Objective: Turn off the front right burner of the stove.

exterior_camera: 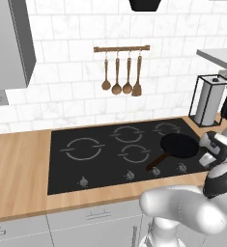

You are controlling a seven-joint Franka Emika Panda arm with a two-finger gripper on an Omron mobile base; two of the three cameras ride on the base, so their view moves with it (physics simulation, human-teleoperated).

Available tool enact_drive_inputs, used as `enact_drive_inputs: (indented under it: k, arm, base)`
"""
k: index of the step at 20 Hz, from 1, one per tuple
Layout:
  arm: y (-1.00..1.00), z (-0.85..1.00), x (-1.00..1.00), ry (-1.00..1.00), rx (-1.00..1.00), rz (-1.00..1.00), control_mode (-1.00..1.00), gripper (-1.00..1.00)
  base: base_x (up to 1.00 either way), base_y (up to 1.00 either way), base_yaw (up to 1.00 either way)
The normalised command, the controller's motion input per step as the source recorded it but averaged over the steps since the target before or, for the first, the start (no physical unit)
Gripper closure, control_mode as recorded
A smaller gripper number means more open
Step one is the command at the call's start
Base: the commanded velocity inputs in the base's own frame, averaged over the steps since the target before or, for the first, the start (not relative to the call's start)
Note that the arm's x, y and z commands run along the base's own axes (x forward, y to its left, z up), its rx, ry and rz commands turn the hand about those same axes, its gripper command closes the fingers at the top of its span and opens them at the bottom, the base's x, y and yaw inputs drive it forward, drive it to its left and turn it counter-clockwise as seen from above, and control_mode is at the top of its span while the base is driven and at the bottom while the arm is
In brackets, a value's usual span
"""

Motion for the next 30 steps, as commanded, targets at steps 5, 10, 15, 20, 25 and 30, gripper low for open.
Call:
enact_drive_inputs:
  k: [5,10,15,20,25,30]
  arm:
    - [-0.04,-0.22,0.01,0.03,0.0,0.0,-1.0,-1.0]
    - [0.0,-0.2,0.08,0.03,0.0,0.0,-1.0,-1.0]
    - [-0.01,-0.17,0.11,0.01,0.0,0.0,-1.0,-1.0]
    - [-0.12,-0.11,0.01,0.0,0.0,0.0,-1.0,-1.0]
    - [-0.04,-0.04,0.07,0.0,0.0,0.0,-1.0,-1.0]
    - [0.0,-0.03,0.23,0.0,0.0,0.0,-1.0,-1.0]
  base:
    - [0.0,0.0,0.0]
    - [0.0,0.0,0.0]
    - [0.0,0.0,0.0]
    - [0.0,0.0,0.0]
    - [0.0,0.0,0.0]
    - [0.0,0.0,0.0]
